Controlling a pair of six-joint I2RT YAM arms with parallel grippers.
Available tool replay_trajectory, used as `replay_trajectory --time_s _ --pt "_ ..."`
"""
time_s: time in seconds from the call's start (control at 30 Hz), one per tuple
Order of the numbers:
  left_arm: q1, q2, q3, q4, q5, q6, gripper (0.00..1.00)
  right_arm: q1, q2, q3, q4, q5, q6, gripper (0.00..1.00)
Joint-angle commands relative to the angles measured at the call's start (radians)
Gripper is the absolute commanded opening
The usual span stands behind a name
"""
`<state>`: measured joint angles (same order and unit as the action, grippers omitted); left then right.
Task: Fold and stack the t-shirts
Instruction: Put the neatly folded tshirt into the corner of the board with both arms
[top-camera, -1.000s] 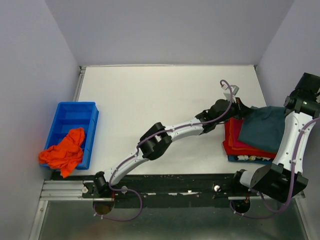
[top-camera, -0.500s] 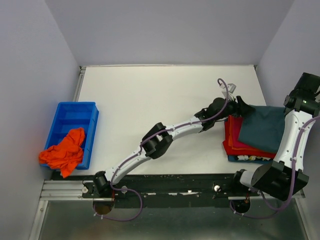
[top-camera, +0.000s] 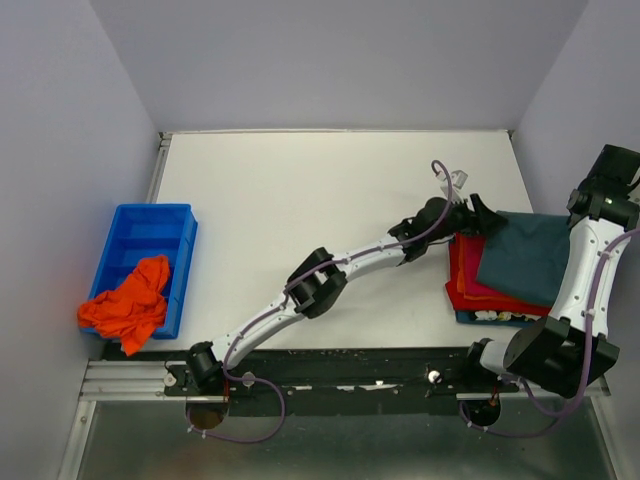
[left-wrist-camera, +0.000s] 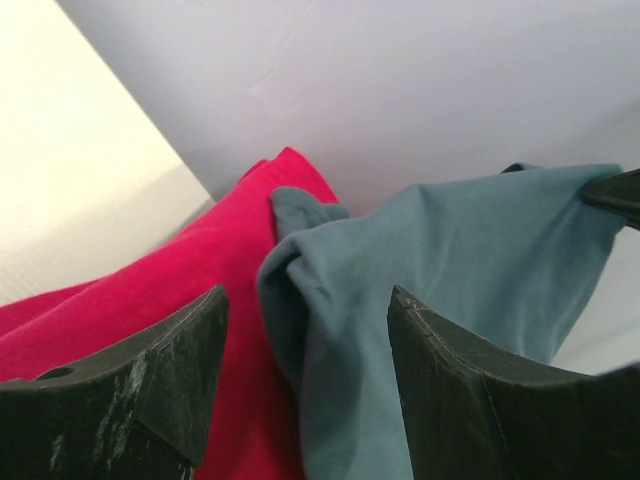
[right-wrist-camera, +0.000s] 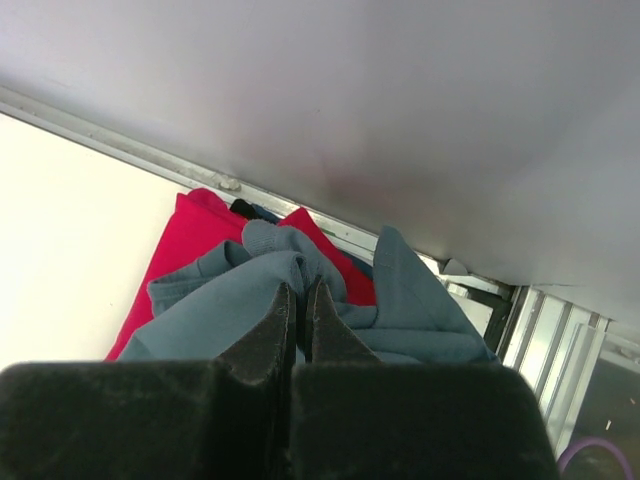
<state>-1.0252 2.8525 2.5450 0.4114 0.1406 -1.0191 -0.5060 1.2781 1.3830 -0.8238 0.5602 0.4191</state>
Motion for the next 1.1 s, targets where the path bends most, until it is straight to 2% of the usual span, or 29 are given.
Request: replay_trajectory --time_s 0.0,0.13,0.23,0.33,0.4,0.5,0.57,0.63,0.83,1.07 --pt "-0.015 0.042 0.026 -0.033 -0.021 -0.029 0.73 -0.008 0.006 0.002 0.017 0.004 0.021 0.01" --pt "-0.027 0.065 0.047 -0.011 -0.004 -0.052 0.72 -0.008 0.009 0.001 0.020 -0.006 0.021 0.01" --pt "-0.036 0.064 0.050 0.021 0.011 -0.041 0.60 -0.008 0.004 0.001 0.023 -0.016 0.021 0.01" --pt "-0.042 0.051 0.035 0.059 0.034 -0.033 0.54 -0.008 0.004 -0.001 0.025 -0.019 0.017 0.01" --pt "-0.045 0.051 0.040 0.072 0.043 -0.030 0.45 -0.008 0.004 -0.001 0.025 -0.022 0.015 0.01" --pt "-0.042 0.053 0.035 0.113 0.076 -0.048 0.24 -0.008 -0.002 -0.001 0.023 -0.028 0.017 0.01" --pt "-0.038 0.039 -0.014 0.211 0.106 -0.070 0.12 -0.009 -0.008 -0.002 0.023 -0.029 0.015 0.01" --pt "-0.033 0.019 -0.035 0.276 0.122 -0.070 0.04 -0.008 -0.016 -0.001 0.023 -0.034 0.012 0.01" --pt "-0.023 -0.062 -0.118 0.311 0.132 0.011 0.00 -0.008 -0.031 0.013 0.020 -0.048 0.010 0.01" --pt "-0.001 -0.085 -0.134 0.345 0.157 -0.010 0.00 -0.008 -0.095 0.030 0.038 -0.166 -0.003 0.01"
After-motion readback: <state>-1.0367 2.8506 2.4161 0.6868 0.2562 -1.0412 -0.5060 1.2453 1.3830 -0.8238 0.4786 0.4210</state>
